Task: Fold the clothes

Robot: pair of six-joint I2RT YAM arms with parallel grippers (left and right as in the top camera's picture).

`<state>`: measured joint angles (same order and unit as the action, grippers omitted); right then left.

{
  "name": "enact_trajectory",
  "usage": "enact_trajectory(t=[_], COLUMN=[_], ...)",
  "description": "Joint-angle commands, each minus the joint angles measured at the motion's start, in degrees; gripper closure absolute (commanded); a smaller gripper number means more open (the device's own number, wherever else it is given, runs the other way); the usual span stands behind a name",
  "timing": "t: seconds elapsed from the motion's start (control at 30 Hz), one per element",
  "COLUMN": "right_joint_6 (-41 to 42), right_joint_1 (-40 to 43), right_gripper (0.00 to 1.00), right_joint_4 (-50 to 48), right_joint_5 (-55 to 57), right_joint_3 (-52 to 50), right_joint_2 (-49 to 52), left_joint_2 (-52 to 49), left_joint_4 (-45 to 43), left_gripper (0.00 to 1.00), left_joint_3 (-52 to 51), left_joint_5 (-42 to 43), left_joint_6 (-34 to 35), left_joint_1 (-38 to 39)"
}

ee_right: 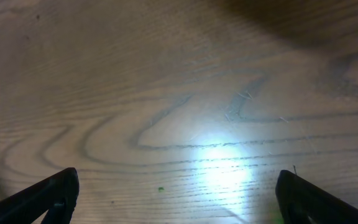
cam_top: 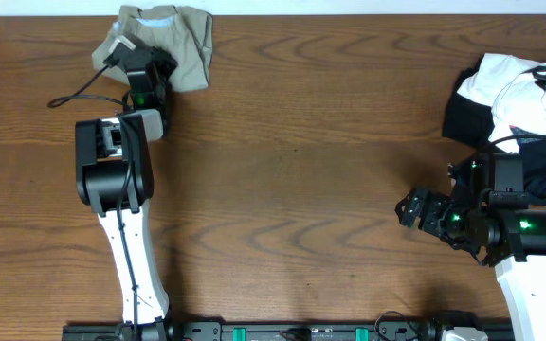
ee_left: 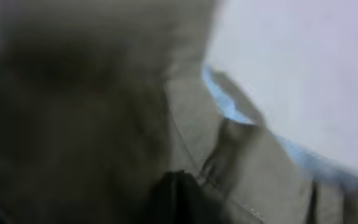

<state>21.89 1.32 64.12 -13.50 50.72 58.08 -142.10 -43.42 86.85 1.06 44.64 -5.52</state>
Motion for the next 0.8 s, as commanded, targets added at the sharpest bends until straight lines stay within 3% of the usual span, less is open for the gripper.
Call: enact_trajectory(t=[0.0,0.13,0.27,0.4,0.57,0.77], right_joint_6=[0.1,-1.0,-1.0,-1.2,-1.4,-1.4], right_joint_1=[0.1,0.1,0.1,0.1,0.1,0.1], right_gripper=[0.01,0.01,0.01,0.01,0.01,0.01], right_joint_4=[0.9,1.0,0.8,0.5,0.0,0.0], right_joint_5=[0.0,0.0,0.0,0.0,-0.1,-0.1], right_joint_3=[-0.2,-0.2,-0.2,-0.2,-0.2,-0.2], right_joint_2=[0.2,0.7,1.8,3.2,5.4,7.5], left_joint_2=[-0.4,2.3,7.1,8.9,7.6,1.8], left_joint_4=[-3.9,-11.3,-9.9,-7.0,2.0,2.1], left_gripper=[0.94,0.94,0.94,0.94,0.94,0.94], left_joint_3=[1.7,1.7,1.7,2.2,2.6,4.0], left_joint_5=[1.3,9.9,13.0,12.1,1.4,0.1], left_joint_6=[-3.8,-5.9,-6.7,-13.5,-22.0,-22.5], left_joint_1=[-0.2,-0.2,0.9,3.3,6.8,7.0])
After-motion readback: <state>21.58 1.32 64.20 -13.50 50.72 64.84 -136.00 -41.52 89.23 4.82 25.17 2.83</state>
